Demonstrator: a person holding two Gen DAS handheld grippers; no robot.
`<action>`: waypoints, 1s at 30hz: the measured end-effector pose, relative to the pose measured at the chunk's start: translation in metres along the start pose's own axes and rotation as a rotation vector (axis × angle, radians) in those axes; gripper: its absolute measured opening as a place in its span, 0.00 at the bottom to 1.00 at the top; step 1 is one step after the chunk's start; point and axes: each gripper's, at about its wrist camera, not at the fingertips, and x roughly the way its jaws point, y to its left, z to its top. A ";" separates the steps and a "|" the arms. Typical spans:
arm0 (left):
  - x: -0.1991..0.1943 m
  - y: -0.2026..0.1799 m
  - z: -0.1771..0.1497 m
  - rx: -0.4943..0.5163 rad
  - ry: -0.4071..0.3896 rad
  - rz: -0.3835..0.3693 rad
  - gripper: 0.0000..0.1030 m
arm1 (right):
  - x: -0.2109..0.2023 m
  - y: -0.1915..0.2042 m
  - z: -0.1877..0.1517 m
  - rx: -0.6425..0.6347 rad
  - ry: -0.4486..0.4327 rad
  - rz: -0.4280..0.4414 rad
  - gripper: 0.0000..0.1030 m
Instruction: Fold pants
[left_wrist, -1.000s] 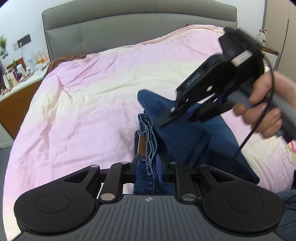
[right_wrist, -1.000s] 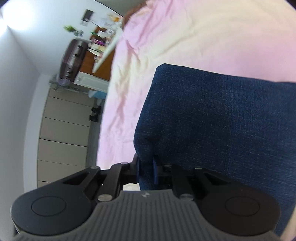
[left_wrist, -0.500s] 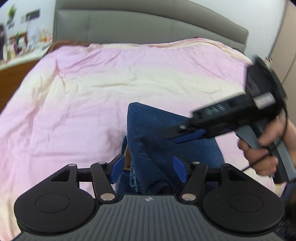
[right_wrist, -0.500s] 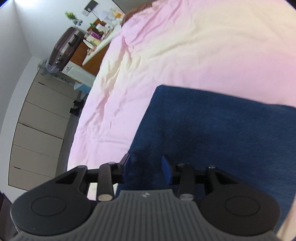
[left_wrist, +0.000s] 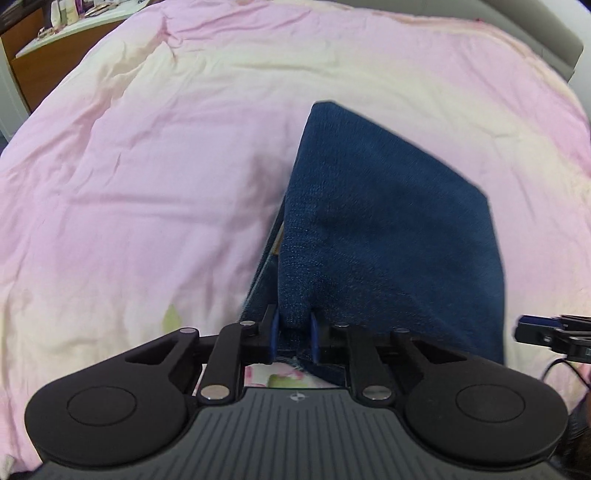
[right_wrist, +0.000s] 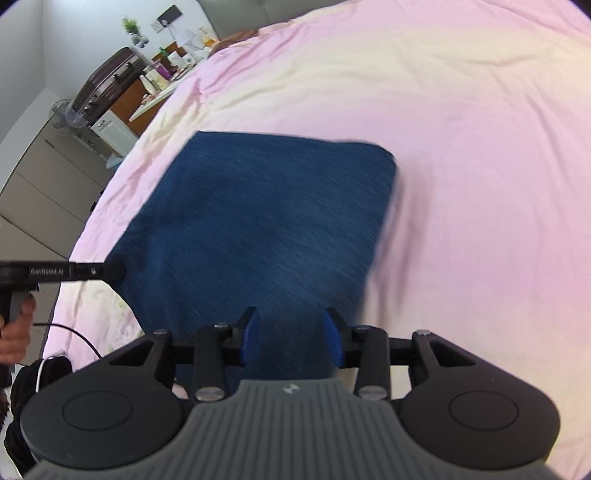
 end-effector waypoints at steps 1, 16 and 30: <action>0.007 0.001 -0.001 0.004 0.012 0.012 0.18 | 0.000 -0.007 -0.007 0.020 0.009 0.000 0.39; 0.040 0.015 -0.004 0.032 0.049 0.065 0.38 | 0.052 -0.028 -0.043 0.184 0.107 0.106 0.48; 0.034 0.079 -0.025 -0.322 -0.073 -0.199 0.86 | 0.041 -0.057 -0.012 0.277 0.025 0.198 0.54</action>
